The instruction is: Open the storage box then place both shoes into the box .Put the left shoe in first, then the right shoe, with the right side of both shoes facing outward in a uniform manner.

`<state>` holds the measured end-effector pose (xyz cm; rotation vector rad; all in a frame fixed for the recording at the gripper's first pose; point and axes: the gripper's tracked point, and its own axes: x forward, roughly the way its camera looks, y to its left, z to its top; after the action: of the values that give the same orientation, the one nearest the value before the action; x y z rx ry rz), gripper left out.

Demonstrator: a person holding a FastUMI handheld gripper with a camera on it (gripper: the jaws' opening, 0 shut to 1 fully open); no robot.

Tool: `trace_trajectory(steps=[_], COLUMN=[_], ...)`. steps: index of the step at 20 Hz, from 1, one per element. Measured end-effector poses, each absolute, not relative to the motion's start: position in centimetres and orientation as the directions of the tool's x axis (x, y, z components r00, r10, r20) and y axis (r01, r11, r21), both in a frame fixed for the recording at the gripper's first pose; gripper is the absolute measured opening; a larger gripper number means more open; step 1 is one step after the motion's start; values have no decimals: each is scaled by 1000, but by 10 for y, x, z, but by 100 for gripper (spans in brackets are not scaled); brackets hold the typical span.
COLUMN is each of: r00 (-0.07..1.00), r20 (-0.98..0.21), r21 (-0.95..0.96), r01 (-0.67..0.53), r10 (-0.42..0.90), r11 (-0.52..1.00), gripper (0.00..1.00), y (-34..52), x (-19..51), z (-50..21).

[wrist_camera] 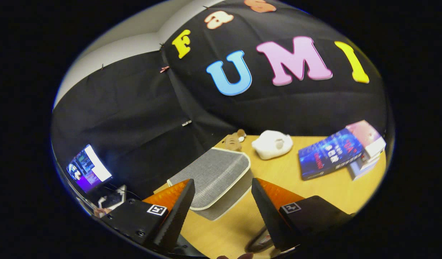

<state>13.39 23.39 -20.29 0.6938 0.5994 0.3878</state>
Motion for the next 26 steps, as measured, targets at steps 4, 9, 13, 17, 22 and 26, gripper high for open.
trace_trajectory(steps=[4, 9, 13, 17, 22, 26], r00=[690, 589, 573, 603, 629, 673], r20=[-360, -313, -240, -141, -143, -143], r21=[840, 941, 969, 962, 947, 965], r01=[-54, 86, 196, 272, 312, 259], r10=[628, 745, 784, 785, 764, 726], r11=[540, 327, 153, -37, -79, -49], gripper=[98, 98, 97, 96, 32, 5], y=[273, 326, 343, 348, 343, 339], x=[149, 161, 164, 169, 168, 182], z=[-241, -277, -286, -280, -282, -257])
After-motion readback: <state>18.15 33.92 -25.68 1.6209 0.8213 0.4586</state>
